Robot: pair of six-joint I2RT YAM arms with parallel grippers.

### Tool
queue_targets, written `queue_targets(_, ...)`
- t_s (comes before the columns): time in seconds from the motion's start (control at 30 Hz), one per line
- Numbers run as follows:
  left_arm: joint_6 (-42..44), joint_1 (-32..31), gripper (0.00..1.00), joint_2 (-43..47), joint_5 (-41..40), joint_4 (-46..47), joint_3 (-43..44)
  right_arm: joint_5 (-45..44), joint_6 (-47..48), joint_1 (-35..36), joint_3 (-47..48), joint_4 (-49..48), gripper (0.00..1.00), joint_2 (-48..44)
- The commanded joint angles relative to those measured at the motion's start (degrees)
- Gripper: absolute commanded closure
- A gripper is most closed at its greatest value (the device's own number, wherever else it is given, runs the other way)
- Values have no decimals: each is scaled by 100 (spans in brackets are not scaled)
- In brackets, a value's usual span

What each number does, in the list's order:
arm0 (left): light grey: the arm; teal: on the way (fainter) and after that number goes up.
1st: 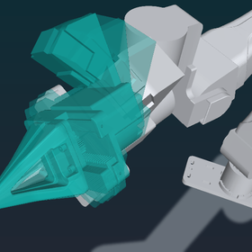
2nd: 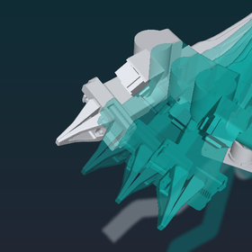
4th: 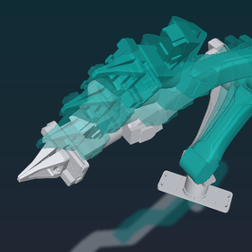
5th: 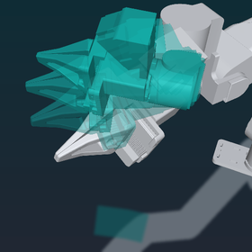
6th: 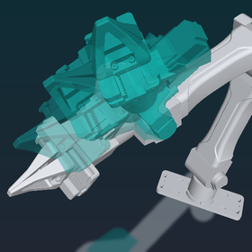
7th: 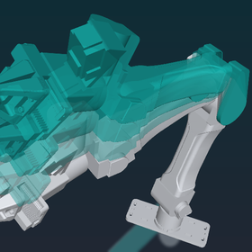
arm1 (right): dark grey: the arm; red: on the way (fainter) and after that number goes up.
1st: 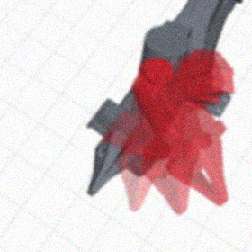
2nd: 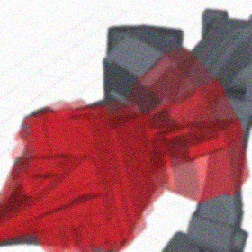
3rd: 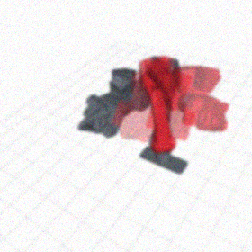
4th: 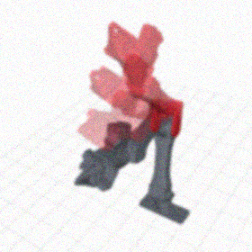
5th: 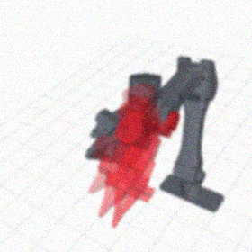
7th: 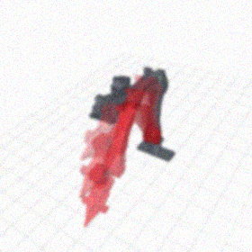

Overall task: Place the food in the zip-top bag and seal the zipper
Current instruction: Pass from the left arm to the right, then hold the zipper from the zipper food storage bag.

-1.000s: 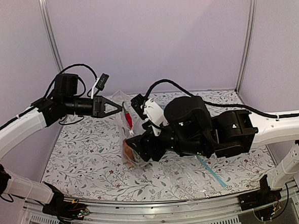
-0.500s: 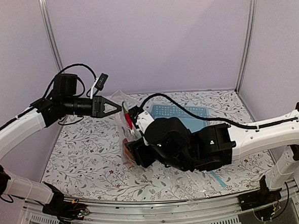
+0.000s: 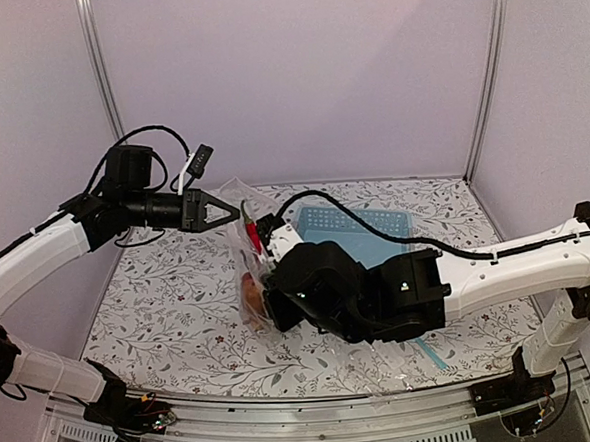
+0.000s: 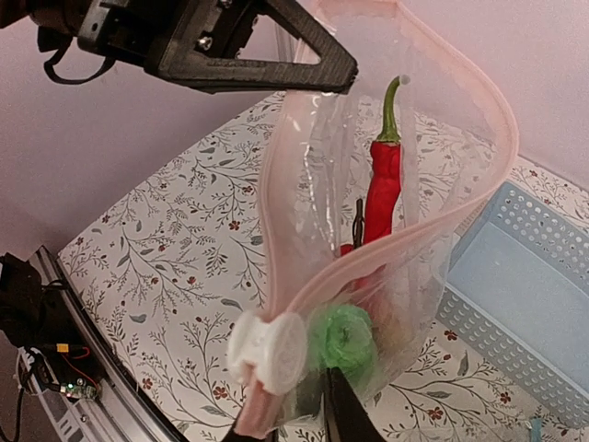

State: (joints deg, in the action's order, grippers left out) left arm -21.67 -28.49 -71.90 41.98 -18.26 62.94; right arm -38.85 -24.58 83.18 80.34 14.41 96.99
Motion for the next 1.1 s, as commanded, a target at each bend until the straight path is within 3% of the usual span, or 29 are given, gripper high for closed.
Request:
queue_targets(0.0, 39, -1, 100, 117, -65, 109, -45, -149, -113, -48, 167, 90, 91, 1)
queue_targets(0.07, 47, 1, 100, 121, -96, 96, -45, -122, -87, -76, 167, 58, 99, -58)
queue_targets(0.17, 68, 1, 100, 143, -155, 76, -36, 106, 18, -185, 139, -22, 100, -163)
queue_targets(0.23, 141, -3, 87, 196, -271, -2, -7, 501, 202, -321, 61, -184, 100, -247)
queue_targets(0.37, 614, 10, 49, 555, -850, -262, 83, 1722, 915, -623, -25, -407, 100, -482)
queue_targets(0.43, 900, 8, 36, 862, -1224, -345, 100, 2321, 1361, -812, -9, -395, 100, -616)
queue_targets(0.47, 1200, 8, 23, 1288, -1627, -290, 40, 3263, 1628, -1105, -9, -328, 100, -819)
queue_targets(0.5, 1329, -2, 20, 1446, -1677, -235, 3, 3612, 1687, -1307, -1, -294, 100, -867)
queue_targets(0.67, 2038, -174, 15, 1930, -927, -52, -51, 4917, 1774, -1790, -62, -90, 100, -1057)
queue_targets(0.83, 2717, -679, 17, 1821, -547, -54, 94, 5172, 1842, -1897, -394, -65, 100, -1206)
queue_targets(1.07, 3053, -1208, 20, 894, -70, -153, 586, 5540, 1925, -1967, -932, -111, 100, -1667)
